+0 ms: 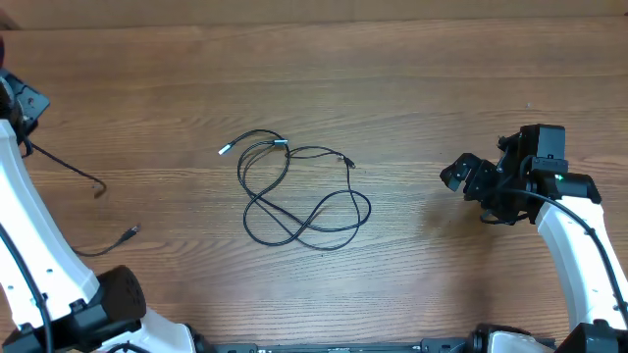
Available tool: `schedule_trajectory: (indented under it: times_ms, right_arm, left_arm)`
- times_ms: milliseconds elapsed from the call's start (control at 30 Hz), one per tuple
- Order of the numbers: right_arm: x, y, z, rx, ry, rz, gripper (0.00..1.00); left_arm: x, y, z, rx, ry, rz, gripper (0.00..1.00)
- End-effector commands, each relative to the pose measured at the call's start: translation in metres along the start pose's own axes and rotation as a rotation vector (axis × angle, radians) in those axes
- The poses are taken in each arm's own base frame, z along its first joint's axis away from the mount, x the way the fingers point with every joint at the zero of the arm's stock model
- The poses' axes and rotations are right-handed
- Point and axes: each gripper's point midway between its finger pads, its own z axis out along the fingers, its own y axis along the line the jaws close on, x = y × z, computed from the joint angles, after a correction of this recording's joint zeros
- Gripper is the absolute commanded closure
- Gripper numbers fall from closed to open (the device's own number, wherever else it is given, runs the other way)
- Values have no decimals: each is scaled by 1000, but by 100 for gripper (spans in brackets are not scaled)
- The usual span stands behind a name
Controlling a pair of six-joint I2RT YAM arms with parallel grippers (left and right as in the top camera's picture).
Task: Untangle cables
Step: 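Lower the separated cable onto the table's left side with the left gripper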
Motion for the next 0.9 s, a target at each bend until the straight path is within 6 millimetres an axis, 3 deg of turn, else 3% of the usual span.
schedule_trajectory:
  times_ms: [0,100,233,667,867]
  right_arm:
    - [1,2,2,-2,4,-14,0]
    - [1,2,2,-1,6,-13,0]
    - [2,1,2,1,11,-11,0]
    - [3,1,2,1,12,-11,0]
    - [4,0,2,3,18,-9,0]
  left_arm:
    - [2,2,8,-26,24,-9,92]
    - [3,1,10,-29,30,5,57]
    - [3,1,10,-27,31,5,38]
    - [21,-21,11,101,124,119,34]
    - [44,-18,21,98,210,153,35]
